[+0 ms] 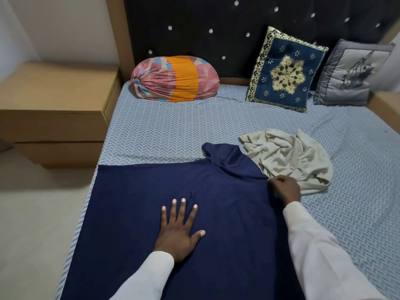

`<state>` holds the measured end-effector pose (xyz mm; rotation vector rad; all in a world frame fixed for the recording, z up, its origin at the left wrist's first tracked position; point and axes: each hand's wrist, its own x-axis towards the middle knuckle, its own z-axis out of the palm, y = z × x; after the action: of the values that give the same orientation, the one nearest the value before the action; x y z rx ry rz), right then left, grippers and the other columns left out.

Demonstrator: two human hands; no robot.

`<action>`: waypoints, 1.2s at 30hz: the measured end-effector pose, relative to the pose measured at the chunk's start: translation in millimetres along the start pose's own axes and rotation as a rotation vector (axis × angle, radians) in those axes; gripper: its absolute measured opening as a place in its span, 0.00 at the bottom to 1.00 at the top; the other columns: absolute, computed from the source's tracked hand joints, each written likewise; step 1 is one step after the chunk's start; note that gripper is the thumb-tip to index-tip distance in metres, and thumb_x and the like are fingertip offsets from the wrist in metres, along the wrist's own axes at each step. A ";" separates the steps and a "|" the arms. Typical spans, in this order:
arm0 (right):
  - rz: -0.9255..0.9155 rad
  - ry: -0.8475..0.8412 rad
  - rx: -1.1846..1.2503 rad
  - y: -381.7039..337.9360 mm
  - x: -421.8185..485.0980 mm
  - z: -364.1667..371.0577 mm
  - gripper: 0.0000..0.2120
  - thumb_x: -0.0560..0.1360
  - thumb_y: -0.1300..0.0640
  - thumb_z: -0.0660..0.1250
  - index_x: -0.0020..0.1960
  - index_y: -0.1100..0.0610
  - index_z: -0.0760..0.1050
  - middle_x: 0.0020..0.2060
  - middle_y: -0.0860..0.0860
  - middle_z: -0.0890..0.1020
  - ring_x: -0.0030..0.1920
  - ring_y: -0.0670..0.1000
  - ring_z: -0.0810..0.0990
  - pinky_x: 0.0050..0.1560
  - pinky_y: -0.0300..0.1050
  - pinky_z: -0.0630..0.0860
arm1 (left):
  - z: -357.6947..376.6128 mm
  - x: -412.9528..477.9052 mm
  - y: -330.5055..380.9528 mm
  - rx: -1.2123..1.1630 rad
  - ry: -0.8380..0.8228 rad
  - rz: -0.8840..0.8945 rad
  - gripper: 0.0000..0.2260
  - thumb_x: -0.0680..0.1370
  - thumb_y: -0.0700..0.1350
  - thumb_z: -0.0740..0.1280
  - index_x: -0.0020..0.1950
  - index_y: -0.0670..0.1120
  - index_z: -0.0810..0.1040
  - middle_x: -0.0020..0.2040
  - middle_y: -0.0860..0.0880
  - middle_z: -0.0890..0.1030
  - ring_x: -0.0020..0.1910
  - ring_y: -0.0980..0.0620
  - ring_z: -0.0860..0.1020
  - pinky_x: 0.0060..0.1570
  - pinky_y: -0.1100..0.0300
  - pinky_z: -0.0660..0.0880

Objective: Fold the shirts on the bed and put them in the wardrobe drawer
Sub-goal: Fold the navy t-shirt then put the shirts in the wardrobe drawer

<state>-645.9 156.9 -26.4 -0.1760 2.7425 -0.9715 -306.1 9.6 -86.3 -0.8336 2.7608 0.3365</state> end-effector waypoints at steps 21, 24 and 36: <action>0.145 -0.086 -0.101 169.2 -247.8 -77.2 0.26 0.66 0.33 0.71 0.53 0.50 0.73 0.49 0.52 0.77 0.53 0.56 0.77 0.55 0.51 0.74 | 2.0 -127.6 22.3 -0.071 0.066 0.167 0.32 0.81 0.63 0.41 0.74 0.47 0.69 0.74 0.43 0.68 0.75 0.41 0.62 0.74 0.47 0.48; 0.149 -0.037 -0.195 176.3 -273.9 -79.4 0.32 0.65 0.33 0.72 0.59 0.53 0.71 0.57 0.57 0.73 0.60 0.62 0.72 0.60 0.55 0.70 | 23.8 -168.0 18.8 -0.125 0.115 0.202 0.29 0.82 0.60 0.45 0.68 0.47 0.75 0.67 0.45 0.74 0.69 0.41 0.70 0.73 0.48 0.55; -0.044 0.247 -0.103 199.5 -330.0 -104.2 0.15 0.71 0.52 0.72 0.55 0.55 0.75 0.51 0.57 0.79 0.55 0.61 0.76 0.56 0.57 0.72 | 1.4 -253.1 -15.4 -0.167 -0.053 0.128 0.25 0.67 0.64 0.69 0.56 0.55 0.67 0.54 0.56 0.70 0.54 0.53 0.69 0.50 0.55 0.72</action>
<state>-360.3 436.1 -17.2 -0.1423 3.0286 -0.9194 -92.3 126.8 -16.6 -0.6755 2.7714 0.6106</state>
